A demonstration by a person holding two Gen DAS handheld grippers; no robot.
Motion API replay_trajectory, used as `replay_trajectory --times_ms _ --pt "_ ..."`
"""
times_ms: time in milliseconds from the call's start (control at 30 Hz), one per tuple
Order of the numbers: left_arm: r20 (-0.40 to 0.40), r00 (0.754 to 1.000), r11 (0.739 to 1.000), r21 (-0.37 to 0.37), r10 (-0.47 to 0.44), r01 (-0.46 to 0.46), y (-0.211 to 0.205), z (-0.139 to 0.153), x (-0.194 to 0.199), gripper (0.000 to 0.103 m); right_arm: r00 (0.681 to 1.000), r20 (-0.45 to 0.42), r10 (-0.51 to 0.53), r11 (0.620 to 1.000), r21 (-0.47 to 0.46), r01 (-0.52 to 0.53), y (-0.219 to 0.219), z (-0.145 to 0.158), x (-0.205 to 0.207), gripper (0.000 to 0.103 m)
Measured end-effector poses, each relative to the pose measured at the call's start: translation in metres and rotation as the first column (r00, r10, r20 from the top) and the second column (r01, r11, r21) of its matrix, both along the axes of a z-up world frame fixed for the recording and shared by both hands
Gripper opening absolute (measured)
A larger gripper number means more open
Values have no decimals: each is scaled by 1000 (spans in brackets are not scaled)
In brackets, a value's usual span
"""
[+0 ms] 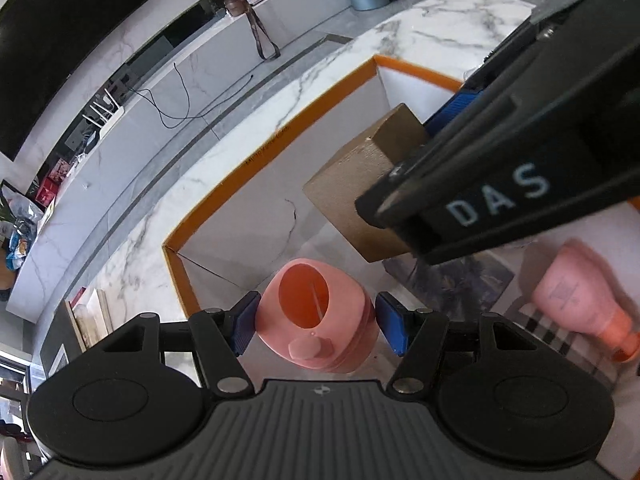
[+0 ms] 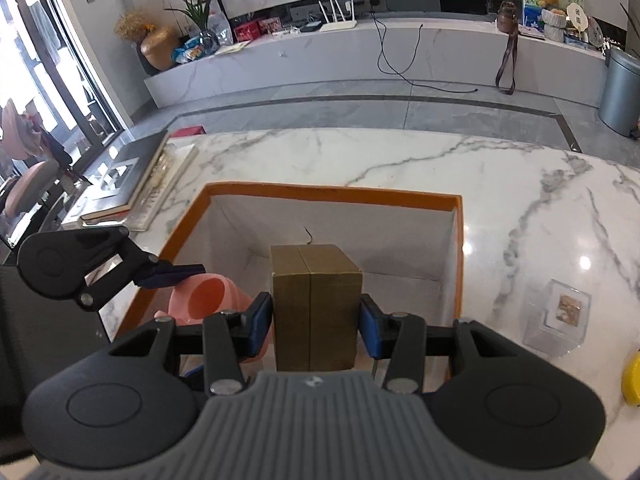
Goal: Organize rigid objects
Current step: 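Lower the pink cup into the orange box with the left tool while the right tool lowers the cardboard box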
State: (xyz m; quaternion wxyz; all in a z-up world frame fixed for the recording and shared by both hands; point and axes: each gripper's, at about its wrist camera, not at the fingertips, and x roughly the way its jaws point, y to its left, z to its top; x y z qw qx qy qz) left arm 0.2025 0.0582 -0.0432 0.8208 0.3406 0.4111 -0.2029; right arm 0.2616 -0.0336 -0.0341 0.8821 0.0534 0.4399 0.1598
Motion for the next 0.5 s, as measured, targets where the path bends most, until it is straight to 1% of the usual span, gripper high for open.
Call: replay_trajectory --times_ms 100,167,333,367,433,500 --pt "1 1000 1000 13 -9 9 0 -7 4 72 1000 -8 5 1000 -27 -5 7 -7 7 46" --pt "-16 1000 1000 16 -2 2 0 -10 7 72 1000 -20 -3 999 -41 2 7 -11 10 46" --pt "-33 999 1000 18 17 -16 7 -17 9 72 999 -37 -10 999 -48 8 11 -20 14 46" --pt "-33 999 1000 22 22 -22 8 -18 9 73 999 -38 -10 999 -51 8 12 -22 14 46" --pt "-4 1000 999 36 5 -5 8 -20 4 74 999 -39 -6 999 -53 4 14 -24 14 46" --pt "1 1000 999 36 5 -5 7 -20 2 75 999 -40 -9 999 -50 7 14 -26 14 46"
